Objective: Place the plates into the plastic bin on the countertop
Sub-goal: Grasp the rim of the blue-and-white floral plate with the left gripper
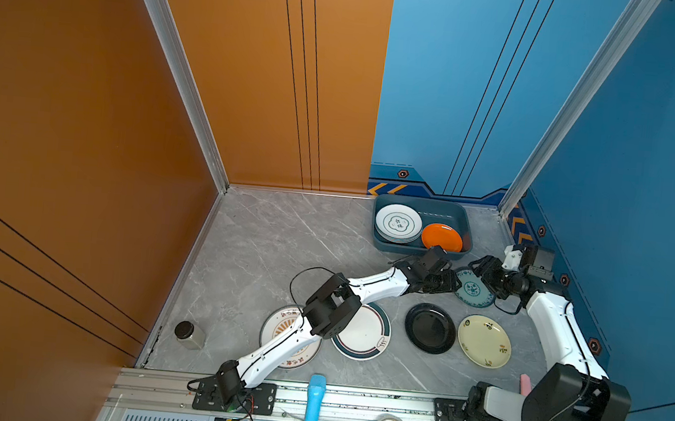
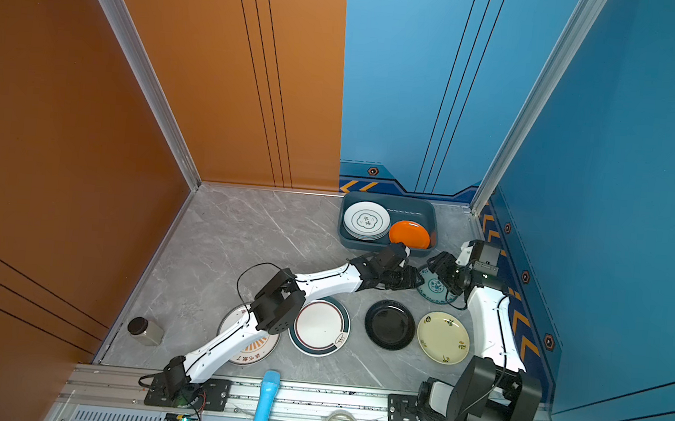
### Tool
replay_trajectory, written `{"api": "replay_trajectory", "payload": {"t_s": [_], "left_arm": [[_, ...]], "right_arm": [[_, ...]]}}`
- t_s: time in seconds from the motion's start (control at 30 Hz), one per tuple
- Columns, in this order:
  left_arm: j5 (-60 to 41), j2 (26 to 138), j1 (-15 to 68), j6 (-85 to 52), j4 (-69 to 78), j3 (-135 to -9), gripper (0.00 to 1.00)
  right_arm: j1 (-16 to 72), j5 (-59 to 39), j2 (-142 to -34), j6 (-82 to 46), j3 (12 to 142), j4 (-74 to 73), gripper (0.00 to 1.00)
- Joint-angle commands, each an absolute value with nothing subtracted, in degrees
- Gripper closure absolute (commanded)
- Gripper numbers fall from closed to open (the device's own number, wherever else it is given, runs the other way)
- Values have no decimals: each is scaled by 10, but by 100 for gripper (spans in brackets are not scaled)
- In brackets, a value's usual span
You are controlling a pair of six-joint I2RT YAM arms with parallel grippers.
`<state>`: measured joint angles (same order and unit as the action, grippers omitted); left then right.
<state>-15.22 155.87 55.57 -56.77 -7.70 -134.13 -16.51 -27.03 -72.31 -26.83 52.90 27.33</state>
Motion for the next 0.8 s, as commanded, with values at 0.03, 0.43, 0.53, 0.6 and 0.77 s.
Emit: {"api": "replay_trajectory", "payload": {"t_s": [0.03,0.43,0.53,0.6,0.77], "left_arm": [[-132,1601,561,-574,-150,-1363,48],[-119,1645,561,-580,-168,-1403,65],[-113,1648,561,-579,-171,-1404,67],[-109,1650,561,-576,-176,-1407,70],[-99,1648,560,-564,-190,-1409,78]], "right_arm": [[-171,-279,-709,-267,523,259,35],[-171,-280,-701,-270,519,258,36],[-171,-281,-702,-269,516,257,36],[-171,-281,-701,-270,512,255,36],[-171,-282,-700,-270,510,254,36]]}}
